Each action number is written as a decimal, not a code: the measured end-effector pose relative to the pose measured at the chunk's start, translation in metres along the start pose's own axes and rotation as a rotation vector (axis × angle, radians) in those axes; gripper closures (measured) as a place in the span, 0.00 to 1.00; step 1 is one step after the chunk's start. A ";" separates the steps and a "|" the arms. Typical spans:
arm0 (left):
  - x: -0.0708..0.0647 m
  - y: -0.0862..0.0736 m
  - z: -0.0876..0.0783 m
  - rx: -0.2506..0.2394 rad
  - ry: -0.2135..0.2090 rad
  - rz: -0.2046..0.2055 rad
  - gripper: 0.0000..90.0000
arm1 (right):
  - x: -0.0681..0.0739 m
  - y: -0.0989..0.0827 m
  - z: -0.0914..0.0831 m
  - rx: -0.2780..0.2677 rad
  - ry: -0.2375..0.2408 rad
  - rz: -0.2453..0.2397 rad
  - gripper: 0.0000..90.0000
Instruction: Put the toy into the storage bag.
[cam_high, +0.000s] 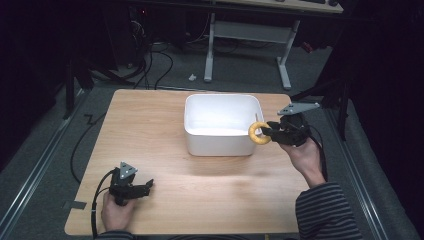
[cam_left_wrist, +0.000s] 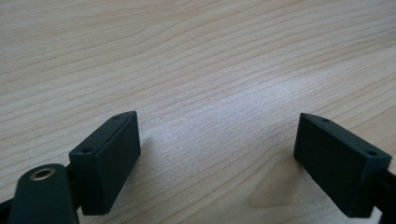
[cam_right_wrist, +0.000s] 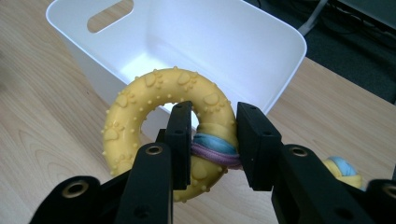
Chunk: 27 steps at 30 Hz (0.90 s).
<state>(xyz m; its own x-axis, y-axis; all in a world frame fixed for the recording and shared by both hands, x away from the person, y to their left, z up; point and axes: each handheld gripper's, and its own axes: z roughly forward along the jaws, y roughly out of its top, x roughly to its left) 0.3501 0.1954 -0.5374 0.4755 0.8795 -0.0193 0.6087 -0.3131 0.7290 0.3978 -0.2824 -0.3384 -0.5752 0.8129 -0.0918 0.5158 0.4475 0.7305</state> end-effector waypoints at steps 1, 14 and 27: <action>0.000 0.000 0.000 0.000 0.000 0.000 0.17 | 0.000 0.001 0.001 0.000 0.002 0.002 0.76; 0.000 0.000 0.000 0.001 0.001 0.002 0.17 | -0.006 0.018 0.020 -0.030 0.054 0.044 0.76; 0.000 0.000 0.000 0.000 -0.001 0.001 0.17 | -0.003 0.030 0.040 0.007 0.050 0.040 0.76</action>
<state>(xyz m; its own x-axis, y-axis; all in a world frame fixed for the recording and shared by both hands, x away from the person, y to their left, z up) 0.3501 0.1955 -0.5375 0.4769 0.8787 -0.0196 0.6081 -0.3138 0.7292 0.4405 -0.2565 -0.3428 -0.5845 0.8109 -0.0287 0.5438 0.4177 0.7279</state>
